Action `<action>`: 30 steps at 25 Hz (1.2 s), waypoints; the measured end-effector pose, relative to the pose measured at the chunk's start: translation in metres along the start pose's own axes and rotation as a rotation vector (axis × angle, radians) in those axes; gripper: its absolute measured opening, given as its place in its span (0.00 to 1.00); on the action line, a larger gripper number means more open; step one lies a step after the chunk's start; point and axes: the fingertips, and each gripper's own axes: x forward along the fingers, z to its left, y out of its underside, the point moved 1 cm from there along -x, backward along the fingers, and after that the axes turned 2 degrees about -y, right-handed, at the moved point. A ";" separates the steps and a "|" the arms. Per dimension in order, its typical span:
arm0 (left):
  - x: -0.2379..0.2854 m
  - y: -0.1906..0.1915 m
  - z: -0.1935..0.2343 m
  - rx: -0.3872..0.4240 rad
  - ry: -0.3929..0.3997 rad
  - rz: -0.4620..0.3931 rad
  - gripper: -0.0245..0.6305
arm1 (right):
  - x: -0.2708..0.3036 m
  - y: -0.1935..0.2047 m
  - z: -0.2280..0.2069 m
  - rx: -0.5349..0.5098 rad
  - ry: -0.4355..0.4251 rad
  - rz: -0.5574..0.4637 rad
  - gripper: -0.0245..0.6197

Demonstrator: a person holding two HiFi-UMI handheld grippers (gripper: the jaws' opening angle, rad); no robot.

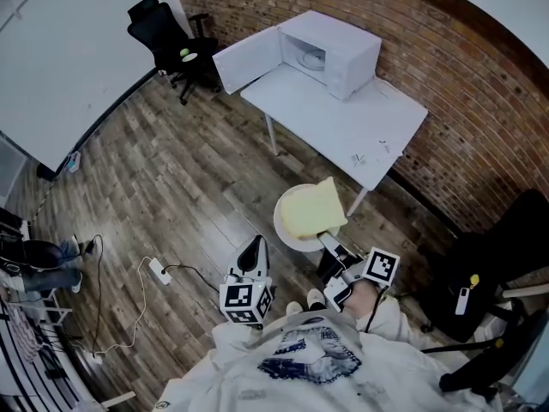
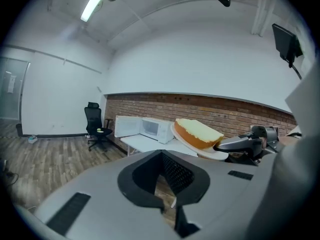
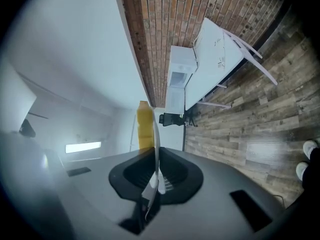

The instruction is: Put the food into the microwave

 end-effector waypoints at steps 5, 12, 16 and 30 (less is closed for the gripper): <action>0.019 -0.002 -0.011 0.003 -0.007 0.000 0.05 | 0.005 -0.017 -0.006 -0.015 -0.004 0.037 0.08; 0.040 -0.007 -0.024 0.006 -0.046 -0.011 0.05 | 0.012 -0.038 -0.013 -0.012 -0.013 0.090 0.08; 0.050 -0.007 -0.019 0.009 -0.064 -0.005 0.05 | 0.021 -0.046 -0.018 -0.006 -0.012 0.104 0.08; 0.141 -0.029 0.064 -0.010 -0.045 0.000 0.05 | 0.129 -0.083 -0.038 -0.001 0.007 0.079 0.08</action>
